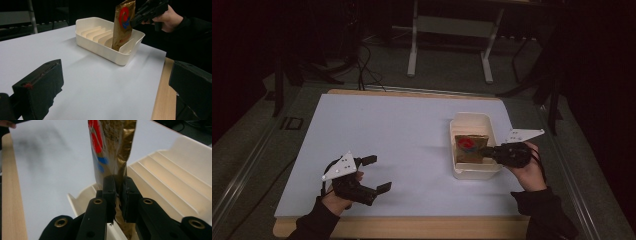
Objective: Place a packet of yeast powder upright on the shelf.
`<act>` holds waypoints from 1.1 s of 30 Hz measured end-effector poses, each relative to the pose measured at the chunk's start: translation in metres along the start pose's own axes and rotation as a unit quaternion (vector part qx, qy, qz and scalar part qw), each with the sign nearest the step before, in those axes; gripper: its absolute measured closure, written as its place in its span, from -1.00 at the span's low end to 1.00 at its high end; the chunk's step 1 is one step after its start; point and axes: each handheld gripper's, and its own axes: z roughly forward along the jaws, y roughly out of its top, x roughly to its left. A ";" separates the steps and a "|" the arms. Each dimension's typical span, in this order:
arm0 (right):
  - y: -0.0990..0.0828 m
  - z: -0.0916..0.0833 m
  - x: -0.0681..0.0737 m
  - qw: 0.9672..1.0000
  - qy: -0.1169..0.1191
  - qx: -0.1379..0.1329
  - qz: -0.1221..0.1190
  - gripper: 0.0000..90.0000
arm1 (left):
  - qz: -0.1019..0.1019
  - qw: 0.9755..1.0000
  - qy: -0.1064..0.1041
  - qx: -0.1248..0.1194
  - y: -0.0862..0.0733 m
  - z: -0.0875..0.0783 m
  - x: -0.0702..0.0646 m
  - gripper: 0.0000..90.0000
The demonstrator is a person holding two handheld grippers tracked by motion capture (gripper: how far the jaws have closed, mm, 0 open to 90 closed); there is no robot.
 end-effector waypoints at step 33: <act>0.050 -0.044 0.036 0.989 -0.074 -0.120 0.038 -0.53 | 0.003 1.000 -0.004 0.007 -0.001 0.004 -0.002 -1.00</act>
